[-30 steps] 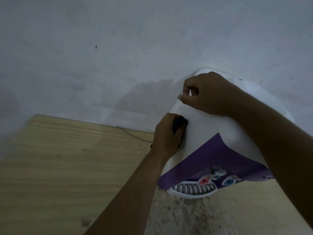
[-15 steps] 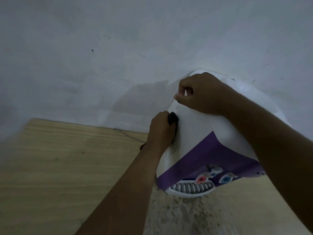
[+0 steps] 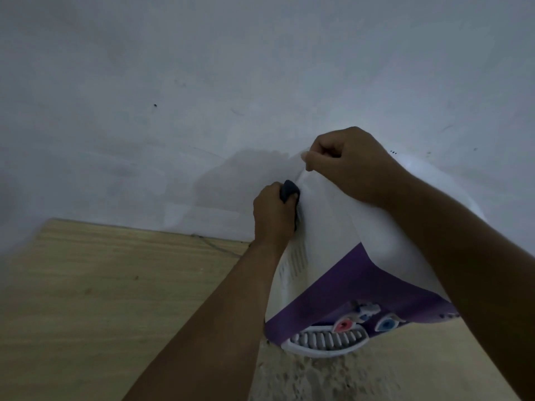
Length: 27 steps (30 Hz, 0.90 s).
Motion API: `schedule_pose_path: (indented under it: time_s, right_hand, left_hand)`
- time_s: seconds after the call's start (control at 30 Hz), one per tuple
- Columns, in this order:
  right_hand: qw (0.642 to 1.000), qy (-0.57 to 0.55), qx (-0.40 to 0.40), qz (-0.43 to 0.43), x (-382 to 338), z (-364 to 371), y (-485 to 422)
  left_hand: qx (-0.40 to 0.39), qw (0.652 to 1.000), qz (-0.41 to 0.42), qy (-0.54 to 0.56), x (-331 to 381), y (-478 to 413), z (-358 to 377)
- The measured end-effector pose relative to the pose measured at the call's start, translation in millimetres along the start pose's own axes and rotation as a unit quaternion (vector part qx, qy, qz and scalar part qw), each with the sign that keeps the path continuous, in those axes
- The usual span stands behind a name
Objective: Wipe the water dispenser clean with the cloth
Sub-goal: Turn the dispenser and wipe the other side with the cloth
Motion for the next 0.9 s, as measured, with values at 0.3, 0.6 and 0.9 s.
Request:
schedule_pose_path:
  time_s: [0.3, 0.6, 0.9]
  right_hand:
    - [0.999, -0.034, 0.002, 0.006, -0.8, -0.8, 1.0]
    - [0.999, -0.030, 0.012, 0.002, -1.1, -2.9, 1.3]
    - [1.000, -0.013, 0.003, -0.016, -2.4, 0.0, -0.3]
  left_hand:
    - [-0.025, 0.999, 0.031, -0.006, -15.9, 3.1, -1.5]
    - [-0.007, 0.998, 0.062, -0.019, 11.5, -5.6, -0.5]
    - [-0.018, 0.999, -0.001, -0.044, -70.0, 1.1, 3.0]
Point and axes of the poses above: each hand's wrist, its own y-axis away from the middle knuckle, its own z-axis out of the palm, x = y × z, the point moved 5 cm from there along -y, towards the middle knuckle, and after that the axes turned 15 degrees about -z, right-handed, at the moved point
